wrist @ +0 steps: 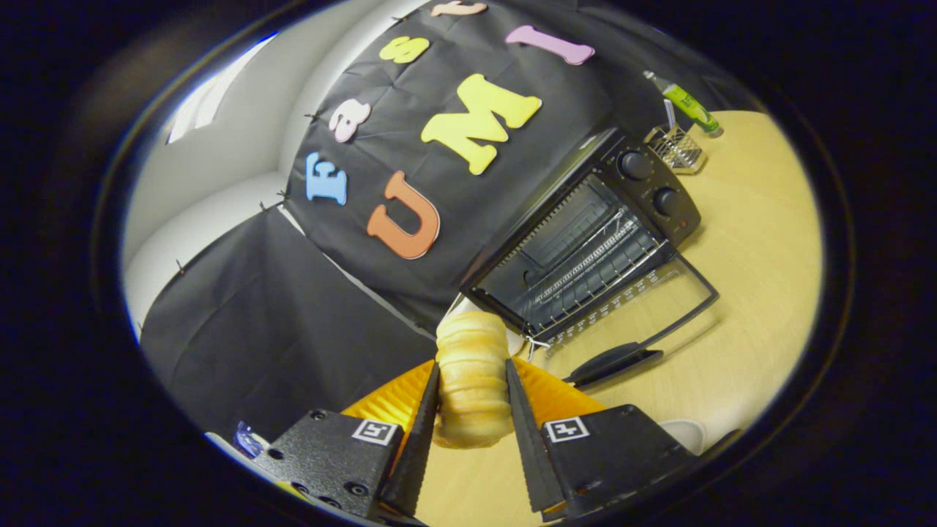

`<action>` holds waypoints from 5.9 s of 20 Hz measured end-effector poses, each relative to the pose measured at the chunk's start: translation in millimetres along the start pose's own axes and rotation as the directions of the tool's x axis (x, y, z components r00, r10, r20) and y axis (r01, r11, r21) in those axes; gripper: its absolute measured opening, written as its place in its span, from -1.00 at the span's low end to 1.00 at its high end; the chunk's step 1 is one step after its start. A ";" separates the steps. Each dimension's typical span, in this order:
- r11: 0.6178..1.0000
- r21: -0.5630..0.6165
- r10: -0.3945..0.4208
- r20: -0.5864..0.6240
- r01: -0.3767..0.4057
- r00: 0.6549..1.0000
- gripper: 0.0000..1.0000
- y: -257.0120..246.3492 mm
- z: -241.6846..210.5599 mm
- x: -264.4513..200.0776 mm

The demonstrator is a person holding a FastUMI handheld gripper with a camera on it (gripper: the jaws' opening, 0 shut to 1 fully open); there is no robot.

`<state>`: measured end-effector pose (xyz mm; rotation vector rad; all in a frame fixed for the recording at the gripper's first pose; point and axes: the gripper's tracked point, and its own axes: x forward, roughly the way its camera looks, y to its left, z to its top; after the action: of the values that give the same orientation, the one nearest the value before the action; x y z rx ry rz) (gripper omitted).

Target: Open the toaster oven, put the food inside, and close the toaster oven door.

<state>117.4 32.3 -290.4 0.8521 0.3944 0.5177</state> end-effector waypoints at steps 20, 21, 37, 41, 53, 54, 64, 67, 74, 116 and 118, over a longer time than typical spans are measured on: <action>0.962 -0.050 -0.265 0.076 0.269 0.961 0.27 -131.8 112.1 159.5; 0.956 -0.062 -0.281 0.101 0.288 0.954 0.28 -134.7 117.4 162.1; 0.914 -0.175 -0.376 -0.021 0.366 0.927 1.00 -92.0 96.8 92.6; 0.884 -0.263 -0.419 -0.084 0.386 0.904 1.00 -74.6 73.1 61.3; 0.798 -0.488 -0.575 -0.444 0.352 0.687 1.00 -96.1 -70.7 7.6; 0.783 -0.474 -0.604 -0.423 0.403 0.675 1.00 -106.6 -72.2 6.6; 0.592 -0.588 -0.776 -0.230 0.552 0.587 1.00 -141.7 -63.3 14.4; 0.579 -0.574 -0.784 -0.199 0.579 0.588 1.00 -142.9 -64.6 18.4; 0.544 -0.594 -0.807 -0.177 0.593 0.563 1.00 -142.2 -65.9 19.2; 0.460 -0.624 -0.282 0.572 0.632 0.770 1.00 269.2 119.0 -195.3; 0.457 -0.638 -0.276 0.561 0.620 0.780 1.00 280.4 99.6 -207.1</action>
<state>-73.9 6.5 16.4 -0.0976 -0.0205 -0.0421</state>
